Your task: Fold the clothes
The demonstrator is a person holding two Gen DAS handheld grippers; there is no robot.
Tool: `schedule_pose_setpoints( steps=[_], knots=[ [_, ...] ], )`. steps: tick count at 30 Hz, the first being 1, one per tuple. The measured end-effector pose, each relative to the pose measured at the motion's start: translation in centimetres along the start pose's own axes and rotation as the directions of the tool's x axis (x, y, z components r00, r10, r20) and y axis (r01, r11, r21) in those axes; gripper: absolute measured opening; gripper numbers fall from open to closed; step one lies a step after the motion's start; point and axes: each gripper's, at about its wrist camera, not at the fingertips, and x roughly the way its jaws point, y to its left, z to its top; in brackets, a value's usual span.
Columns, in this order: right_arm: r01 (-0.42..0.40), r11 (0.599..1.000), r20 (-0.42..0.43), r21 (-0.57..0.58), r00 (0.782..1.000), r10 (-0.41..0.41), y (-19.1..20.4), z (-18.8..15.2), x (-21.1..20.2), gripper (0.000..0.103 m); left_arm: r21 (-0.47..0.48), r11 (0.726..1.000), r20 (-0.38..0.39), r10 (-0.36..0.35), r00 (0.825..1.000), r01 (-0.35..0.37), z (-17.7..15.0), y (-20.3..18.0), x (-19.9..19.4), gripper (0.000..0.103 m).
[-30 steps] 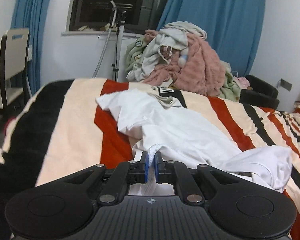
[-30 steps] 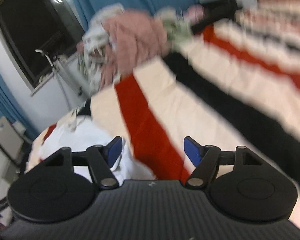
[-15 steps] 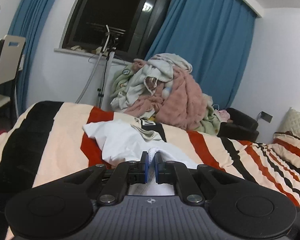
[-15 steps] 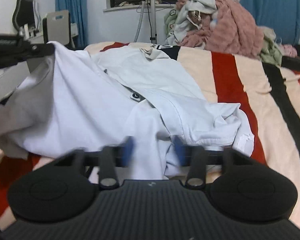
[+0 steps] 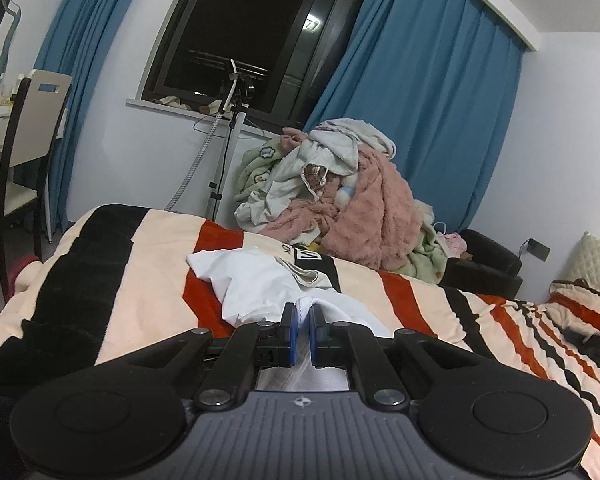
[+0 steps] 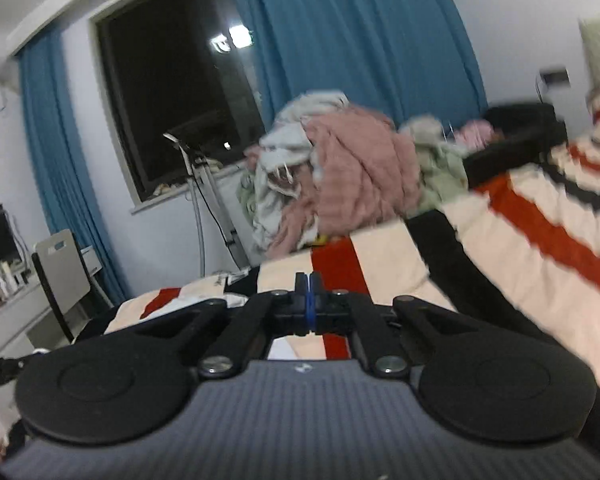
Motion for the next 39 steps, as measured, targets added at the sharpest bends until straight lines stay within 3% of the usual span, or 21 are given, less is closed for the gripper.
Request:
schedule_pose_setpoints(
  steps=[2,4,6,7,8,12,13,14,15,16,18,22,26,29,31,33,37,39],
  knots=[
    [-0.033,0.999,-0.096,0.035,0.995,0.036,0.0,-1.5,1.3,0.007,-0.005,1.000,0.004,0.004,1.000,-0.004,-0.1,-0.2,-0.2,0.006],
    [-0.095,0.995,-0.212,0.029,0.972,0.099,1.2,-3.4,2.5,0.012,-0.004,1.000,0.011,0.012,1.000,-0.012,-0.3,-0.3,-0.2,0.006],
    [-0.156,0.988,-0.305,-0.020,0.942,0.142,2.9,-5.0,3.4,0.038,-0.009,1.000,0.013,0.020,1.000,-0.020,-0.5,-0.3,-0.1,0.006],
    [-0.176,0.982,-0.330,-0.070,0.933,0.143,3.9,-5.9,3.5,0.063,-0.012,1.000,0.014,0.024,1.000,-0.023,-0.5,-0.3,0.0,0.006],
    [-0.196,0.973,-0.354,-0.119,0.924,0.143,4.9,-6.8,3.6,0.076,-0.014,0.999,0.016,0.029,0.999,-0.029,-0.6,-0.3,0.1,0.006],
    [-0.263,0.911,-0.441,-0.318,0.891,0.103,8.5,-10.2,4.3,0.074,-0.039,0.999,0.019,0.038,0.999,-0.037,-0.7,0.1,0.3,0.006],
    [-0.247,0.896,-0.444,-0.369,0.894,0.064,8.9,-10.8,4.5,0.058,-0.046,0.998,0.020,0.039,0.999,-0.038,-0.7,0.2,0.3,0.006],
    [-0.228,0.881,-0.442,-0.413,0.897,0.025,9.1,-11.2,4.7,0.026,-0.053,0.998,0.022,0.041,0.999,-0.040,-0.6,0.4,0.3,0.006],
    [-0.203,0.879,-0.433,-0.431,0.901,-0.005,8.9,-11.1,4.8,0.012,-0.060,0.997,0.023,0.043,0.999,-0.041,-0.6,0.5,0.3,0.006],
    [-0.183,0.892,-0.421,-0.414,0.907,-0.009,8.4,-10.4,4.7,0.010,-0.067,0.997,0.025,0.045,0.999,-0.043,-0.6,0.6,0.3,0.006],
    [-0.148,0.927,-0.373,-0.345,0.928,0.009,7.0,-8.1,4.1,0.009,-0.078,0.996,0.028,0.049,0.998,-0.047,-0.6,0.8,0.2,0.006],
    [-0.029,0.964,-0.225,-0.263,0.974,-0.032,4.0,-4.0,1.9,0.008,-0.098,0.995,0.044,0.039,0.998,-0.034,-0.2,1.1,-0.6,0.006],
    [0.101,0.983,-0.128,-0.156,0.984,-0.121,0.4,-1.6,0.4,0.006,-0.116,0.993,0.042,0.039,0.998,-0.034,-0.2,1.1,-1.8,0.006],
    [0.246,0.960,-0.101,-0.133,0.960,-0.260,-1.6,-1.4,0.9,0.005,-0.142,0.989,0.018,0.042,0.999,-0.039,-0.7,1.3,-2.8,0.006],
    [0.345,0.930,-0.095,-0.124,0.929,-0.357,-2.8,-1.8,1.5,0.005,-0.138,0.988,-0.022,0.065,0.998,-0.067,-1.2,1.4,-3.2,0.006],
    [0.399,0.913,-0.142,-0.088,0.902,-0.408,-4.3,-2.4,3.0,0.006,-0.129,0.985,-0.075,0.103,0.992,-0.112,-2.0,1.7,-3.2,0.006],
    [0.396,0.918,-0.261,0.023,0.889,-0.377,-6.0,-3.7,3.9,0.009,-0.112,0.975,-0.198,0.167,0.966,-0.191,-3.4,2.5,-2.2,0.007],
    [0.383,0.924,-0.269,0.010,0.891,-0.367,-5.5,-4.0,4.0,0.017,-0.118,0.970,-0.235,0.178,0.955,-0.210,-3.7,3.0,-1.8,0.010]
  ],
)
